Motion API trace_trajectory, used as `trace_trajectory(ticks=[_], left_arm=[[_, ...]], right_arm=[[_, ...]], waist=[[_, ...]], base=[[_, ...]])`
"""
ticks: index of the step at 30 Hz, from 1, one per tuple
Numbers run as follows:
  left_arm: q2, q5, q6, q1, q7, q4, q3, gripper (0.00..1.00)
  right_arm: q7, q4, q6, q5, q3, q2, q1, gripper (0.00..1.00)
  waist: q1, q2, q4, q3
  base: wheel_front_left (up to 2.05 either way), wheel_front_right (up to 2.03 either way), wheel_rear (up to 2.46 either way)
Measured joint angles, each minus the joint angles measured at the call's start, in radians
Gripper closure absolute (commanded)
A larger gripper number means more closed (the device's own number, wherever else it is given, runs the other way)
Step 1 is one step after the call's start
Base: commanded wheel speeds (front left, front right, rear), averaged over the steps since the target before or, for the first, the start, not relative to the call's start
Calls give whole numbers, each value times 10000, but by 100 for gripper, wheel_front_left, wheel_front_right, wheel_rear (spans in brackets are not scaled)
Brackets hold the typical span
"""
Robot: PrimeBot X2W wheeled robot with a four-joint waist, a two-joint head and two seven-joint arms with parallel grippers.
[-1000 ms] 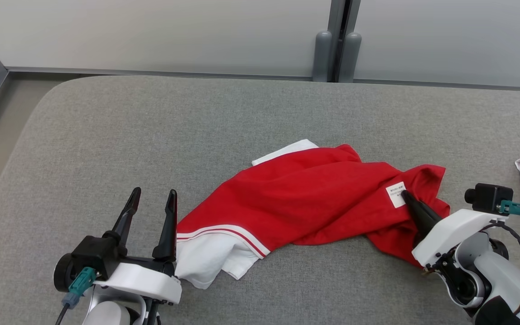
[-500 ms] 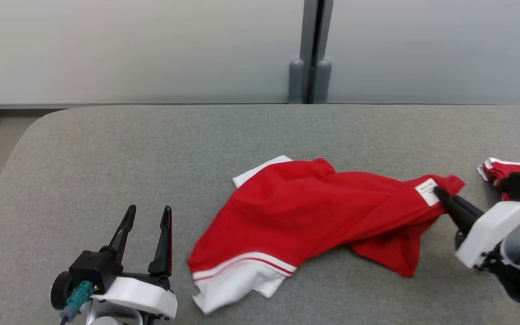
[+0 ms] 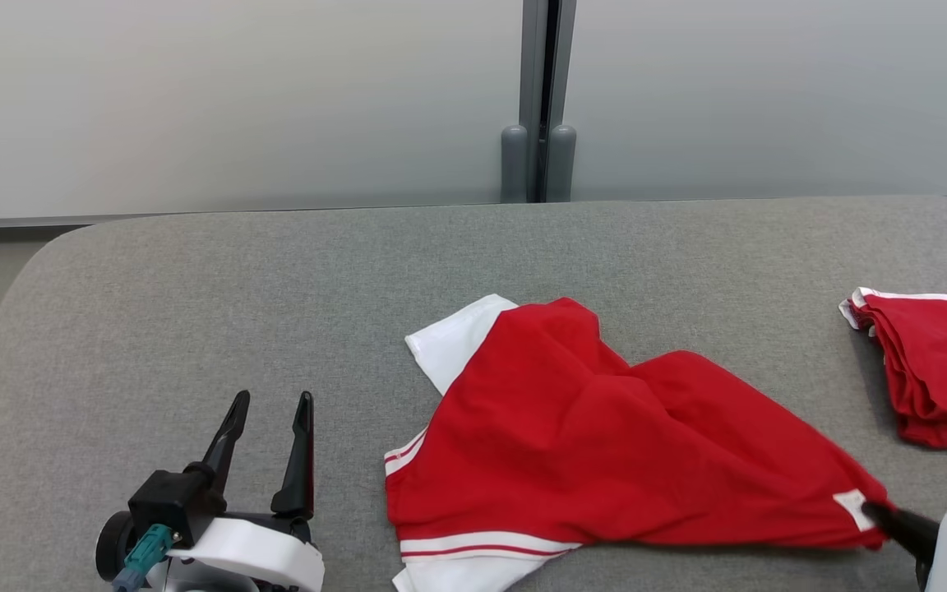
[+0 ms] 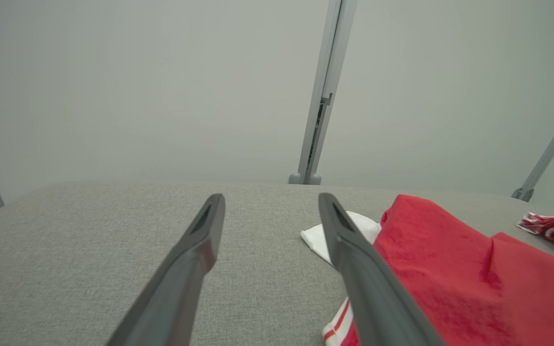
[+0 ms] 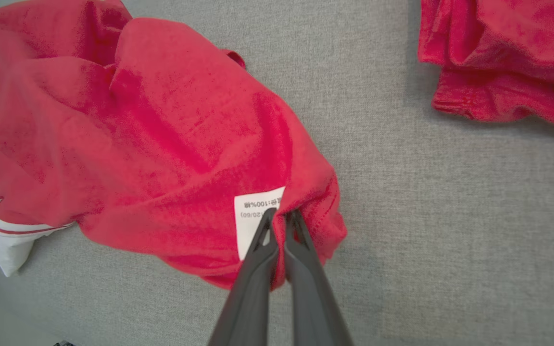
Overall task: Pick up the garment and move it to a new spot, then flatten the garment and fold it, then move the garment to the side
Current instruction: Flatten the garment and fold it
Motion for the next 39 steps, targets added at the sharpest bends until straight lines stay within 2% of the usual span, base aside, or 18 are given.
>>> trace_trajectory(ticks=[2, 3, 4, 5, 8, 12, 18, 21, 29, 34, 39], left_arm=[[21, -2, 0, 0, 0, 36, -13, 0], [21, -2, 0, 0, 0, 36, -13, 0], [36, -2, -2, 0, 2, 59, -29, 0], [48, -8, -2, -1, 2, 75, -50, 0], [104, -13, -2, -5, 48, 92, -86, 0], [219, -13, -2, -11, 140, 71, -111, 0], [318, -77, 40, -9, 395, -46, -150, 0], [441, -161, 25, 26, 1177, -38, -295, 0], [589, -1024, -454, 179, 3992, 159, -1137, 0], [767, -1707, -585, -4, 5536, 284, -1822, 0], [907, -2276, -625, -479, 6707, 418, -2408, 0]], right_arm=[[54, 211, 0, -236, -226, 222, 375, 100], [54, 211, 0, -236, -226, 222, 375, 79], [54, 339, 0, -359, -343, 410, 534, 22], [67, 426, 0, -453, -451, 621, 656, 0], [82, 575, 0, -832, -840, 1246, 869, 0], [236, 345, 0, -1498, -1406, 1618, 988, 0], [42, -1083, 0, -2894, -2694, 2042, 1062, 0], [-508, -1988, 0, -3981, -3662, 2660, 1159, 0], [-1126, -2619, 0, -5283, -4546, 4228, 1597, 0], [-1187, -2633, 0, -5609, -4596, 4684, 1691, 0], [-1187, -2589, 0, -5708, -4498, 4867, 1588, 0]], waist=[[0, 0, -11, 2], [0, 0, -11, 2], [0, 0, -16, 8], [0, 0, -18, 10], [0, 0, -24, -7], [0, 0, -46, -27], [-1, 1, -67, -81], [0, 0, -55, -140], [0, 0, -34, -129], [0, 0, -107, 45], [0, 0, -305, 220]], base=[[0, 0, 0], [0, 0, 0], [0, 0, 0], [0, 0, 0], [0, 0, 0], [0, 0, 0], [0, 0, 0], [0, 0, 0], [0, 0, 0], [0, 0, 0], [0, 0, 0]])
